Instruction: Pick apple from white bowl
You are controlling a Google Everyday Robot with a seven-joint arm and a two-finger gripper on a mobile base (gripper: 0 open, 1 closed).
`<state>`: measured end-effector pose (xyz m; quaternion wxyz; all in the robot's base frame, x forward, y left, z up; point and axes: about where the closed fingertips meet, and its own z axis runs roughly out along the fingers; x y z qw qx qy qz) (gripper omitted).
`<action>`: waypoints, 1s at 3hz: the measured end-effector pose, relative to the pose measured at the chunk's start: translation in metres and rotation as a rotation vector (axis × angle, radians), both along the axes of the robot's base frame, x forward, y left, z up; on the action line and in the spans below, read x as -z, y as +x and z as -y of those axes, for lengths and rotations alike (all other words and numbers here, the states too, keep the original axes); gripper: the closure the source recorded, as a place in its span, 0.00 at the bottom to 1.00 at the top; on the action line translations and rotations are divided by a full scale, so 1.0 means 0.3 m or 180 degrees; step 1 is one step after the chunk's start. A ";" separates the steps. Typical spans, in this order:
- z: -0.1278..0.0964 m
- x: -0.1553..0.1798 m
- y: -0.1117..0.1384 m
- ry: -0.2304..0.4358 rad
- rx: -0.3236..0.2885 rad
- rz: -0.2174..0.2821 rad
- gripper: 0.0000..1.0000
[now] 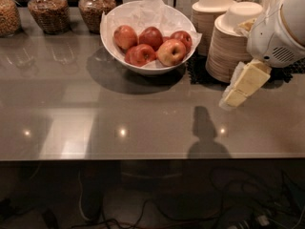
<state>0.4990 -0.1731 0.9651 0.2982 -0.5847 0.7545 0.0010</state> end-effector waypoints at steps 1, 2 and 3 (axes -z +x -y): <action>-0.108 0.001 0.124 0.0204 0.0040 0.0197 0.00; -0.192 0.005 0.246 0.0315 0.0157 0.0328 0.00; -0.193 0.005 0.246 0.0316 0.0158 0.0329 0.00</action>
Offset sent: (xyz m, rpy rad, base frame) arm 0.1183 0.0830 -0.0068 0.1323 -0.1416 -0.0910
